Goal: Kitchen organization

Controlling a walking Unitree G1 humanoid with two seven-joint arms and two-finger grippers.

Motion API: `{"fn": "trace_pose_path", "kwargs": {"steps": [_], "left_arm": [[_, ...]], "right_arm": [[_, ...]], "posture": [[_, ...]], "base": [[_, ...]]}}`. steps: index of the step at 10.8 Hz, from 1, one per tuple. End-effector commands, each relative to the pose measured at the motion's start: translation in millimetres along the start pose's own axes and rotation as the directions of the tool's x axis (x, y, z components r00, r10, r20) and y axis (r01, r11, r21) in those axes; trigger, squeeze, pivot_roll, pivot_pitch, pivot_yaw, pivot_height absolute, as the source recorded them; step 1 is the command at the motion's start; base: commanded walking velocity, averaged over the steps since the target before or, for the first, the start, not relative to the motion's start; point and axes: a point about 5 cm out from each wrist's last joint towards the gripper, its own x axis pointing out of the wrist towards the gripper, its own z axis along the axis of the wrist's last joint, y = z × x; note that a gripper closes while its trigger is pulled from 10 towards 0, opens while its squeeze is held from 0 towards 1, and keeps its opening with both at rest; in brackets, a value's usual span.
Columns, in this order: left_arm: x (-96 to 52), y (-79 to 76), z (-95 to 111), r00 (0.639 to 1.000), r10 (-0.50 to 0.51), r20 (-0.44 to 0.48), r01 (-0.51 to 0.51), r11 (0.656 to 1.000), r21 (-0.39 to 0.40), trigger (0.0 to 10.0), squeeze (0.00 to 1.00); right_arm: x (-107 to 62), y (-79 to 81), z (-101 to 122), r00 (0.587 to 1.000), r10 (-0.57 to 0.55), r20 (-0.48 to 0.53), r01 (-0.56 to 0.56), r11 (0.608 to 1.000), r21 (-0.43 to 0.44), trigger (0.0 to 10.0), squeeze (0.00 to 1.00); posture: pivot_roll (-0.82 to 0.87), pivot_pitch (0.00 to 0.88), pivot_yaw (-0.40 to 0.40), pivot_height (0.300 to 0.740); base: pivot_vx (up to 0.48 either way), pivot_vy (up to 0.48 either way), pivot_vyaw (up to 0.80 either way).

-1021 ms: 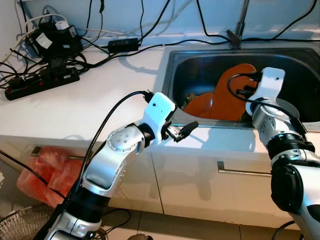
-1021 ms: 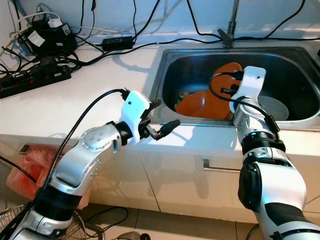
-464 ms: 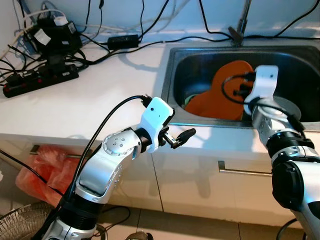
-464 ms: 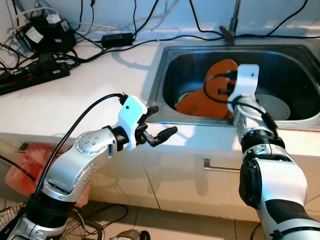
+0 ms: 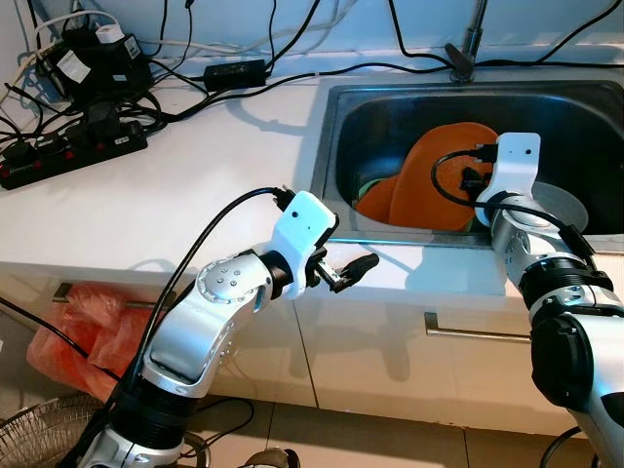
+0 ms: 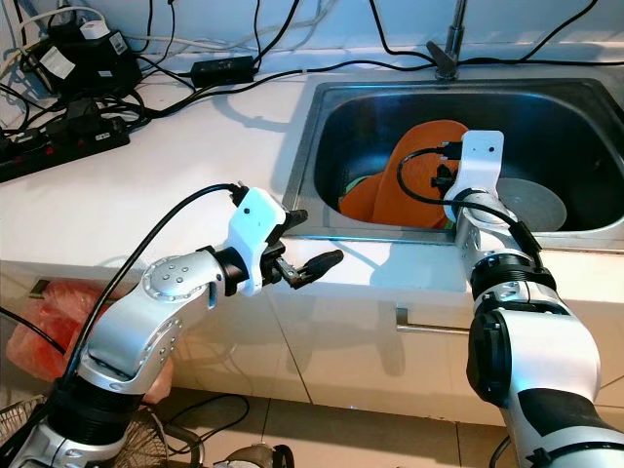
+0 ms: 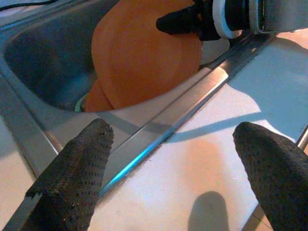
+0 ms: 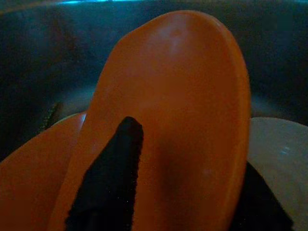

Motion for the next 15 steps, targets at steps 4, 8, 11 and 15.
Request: {"fn": "trace_pose_path", "kwargs": {"steps": [4,8,11,15], "left_arm": [[-3.1,0.8,-1,1.000,-0.001,-0.012,0.001,1.000,0.010,10.0,0.37],[-1.4,1.9,-1,1.000,-0.005,-0.012,0.005,1.000,0.015,10.0,0.29],[-0.1,5.1,4,1.000,-0.002,0.000,0.002,1.000,0.022,10.0,0.26],[2.7,14.4,13,0.995,0.074,0.065,-0.076,0.997,0.028,10.0,0.25]], "right_arm": [[-0.3,-7.5,2,0.998,-0.060,0.004,0.060,0.992,-0.108,10.0,1.00],[-4.3,-37.6,14,0.971,-0.228,0.071,0.236,0.961,-0.141,10.0,1.00],[-4.5,-37.3,21,0.965,-0.233,0.117,0.249,0.958,-0.144,10.0,1.00],[-6.6,-29.7,35,0.950,-0.215,0.225,0.240,0.966,-0.093,10.0,1.00]], "posture": [[0.18,0.094,0.119,0.740],[0.17,0.083,0.124,0.740],[0.16,0.075,0.125,0.740],[0.13,0.057,0.124,0.740]], "base": [[0.000,0.000,0.00],[0.000,0.000,0.00],[0.000,0.000,0.00],[0.000,0.000,0.00]]}}
